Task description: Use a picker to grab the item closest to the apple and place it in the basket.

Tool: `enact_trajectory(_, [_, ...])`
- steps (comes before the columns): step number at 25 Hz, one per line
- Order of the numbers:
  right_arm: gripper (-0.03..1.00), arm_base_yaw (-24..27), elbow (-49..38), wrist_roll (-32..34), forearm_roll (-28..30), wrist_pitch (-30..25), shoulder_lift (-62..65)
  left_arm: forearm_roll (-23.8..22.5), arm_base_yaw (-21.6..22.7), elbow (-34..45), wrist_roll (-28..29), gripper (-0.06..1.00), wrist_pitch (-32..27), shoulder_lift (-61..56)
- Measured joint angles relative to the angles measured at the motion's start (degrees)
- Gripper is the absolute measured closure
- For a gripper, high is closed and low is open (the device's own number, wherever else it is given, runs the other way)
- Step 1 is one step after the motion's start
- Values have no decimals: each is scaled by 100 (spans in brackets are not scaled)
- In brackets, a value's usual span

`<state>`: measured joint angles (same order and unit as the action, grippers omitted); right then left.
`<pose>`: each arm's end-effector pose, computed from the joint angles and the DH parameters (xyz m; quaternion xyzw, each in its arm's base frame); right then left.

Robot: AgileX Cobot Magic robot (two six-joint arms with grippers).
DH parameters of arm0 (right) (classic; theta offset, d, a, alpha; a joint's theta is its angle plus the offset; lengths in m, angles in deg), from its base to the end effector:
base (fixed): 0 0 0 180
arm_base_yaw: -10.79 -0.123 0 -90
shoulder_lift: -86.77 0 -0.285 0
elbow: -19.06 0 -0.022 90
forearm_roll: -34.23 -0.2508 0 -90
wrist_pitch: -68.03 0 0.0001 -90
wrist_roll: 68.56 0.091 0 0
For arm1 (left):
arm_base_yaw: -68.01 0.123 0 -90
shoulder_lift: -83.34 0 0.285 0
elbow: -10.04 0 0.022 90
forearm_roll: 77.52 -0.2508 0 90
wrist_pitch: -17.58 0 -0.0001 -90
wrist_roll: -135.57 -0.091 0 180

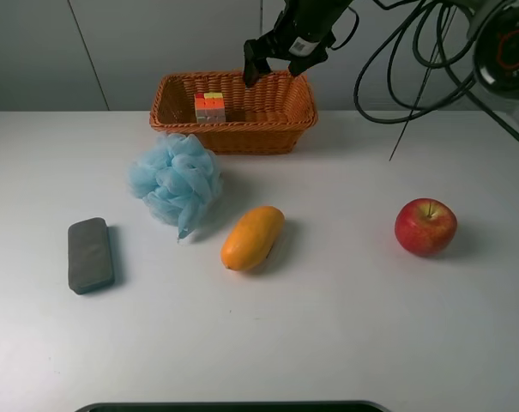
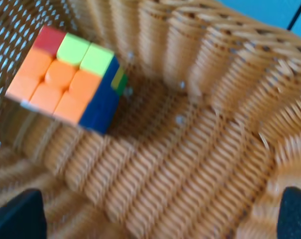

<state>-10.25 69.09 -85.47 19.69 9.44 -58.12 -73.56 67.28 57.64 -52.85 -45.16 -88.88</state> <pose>0.4836 0.2069 0.2086 -0.2767 0.9258 0.1284 0.2233 -0.0085 -0.0055 0.2794 0.0706 0.8543 0.0001 0.5150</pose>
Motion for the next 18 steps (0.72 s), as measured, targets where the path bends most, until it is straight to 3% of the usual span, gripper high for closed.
enact_trajectory(4, [27,0,0,19,326,-889,521,0,0,0,0,20,0,0])
enact_trajectory(10, [27,0,-274,33,479,-1089,1218,0,0,0,0,20,0,0])
enact_trajectory(18, [27,46,-2668,33,794,-1114,3450,0,0,0,0,20,0,0])
